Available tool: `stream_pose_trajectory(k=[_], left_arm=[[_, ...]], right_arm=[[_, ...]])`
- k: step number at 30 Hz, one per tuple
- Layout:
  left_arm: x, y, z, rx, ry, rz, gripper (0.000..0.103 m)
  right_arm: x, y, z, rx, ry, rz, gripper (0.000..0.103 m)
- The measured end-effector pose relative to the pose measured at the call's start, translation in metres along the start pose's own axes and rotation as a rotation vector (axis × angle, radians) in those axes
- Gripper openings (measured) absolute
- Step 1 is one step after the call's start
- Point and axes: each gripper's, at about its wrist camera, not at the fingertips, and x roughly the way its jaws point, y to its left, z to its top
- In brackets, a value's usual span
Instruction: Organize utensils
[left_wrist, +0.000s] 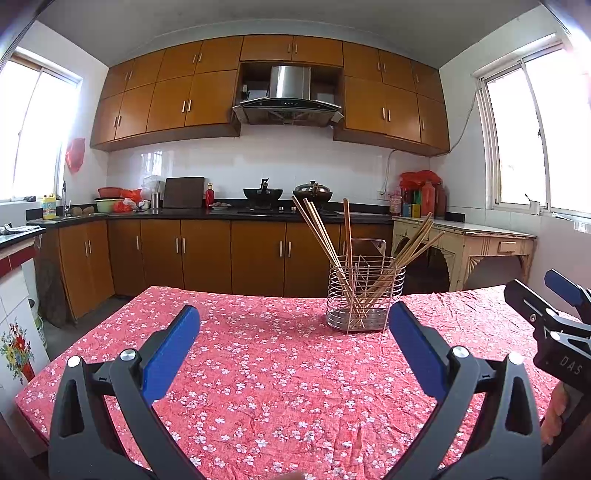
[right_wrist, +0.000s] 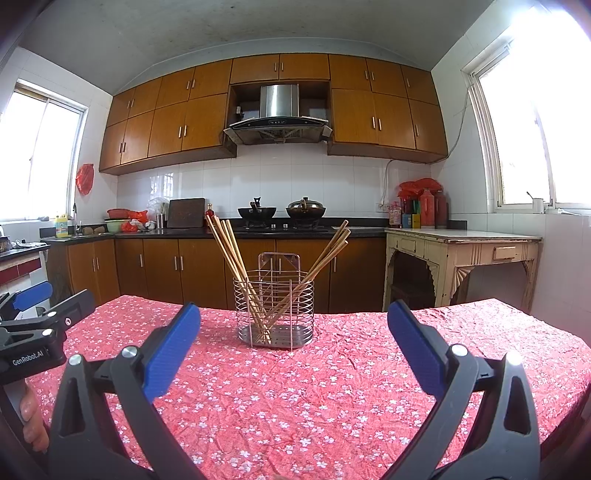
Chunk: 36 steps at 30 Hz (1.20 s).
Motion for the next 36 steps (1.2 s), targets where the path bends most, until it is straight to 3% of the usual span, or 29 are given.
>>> stream_pose_trajectory(k=[36], left_arm=[[0.0008, 0.0028, -0.0006, -0.012, 0.004, -0.004, 0.101]], right_arm=[[0.0003, -0.0004, -0.0013, -0.002, 0.005, 0.006, 0.099]])
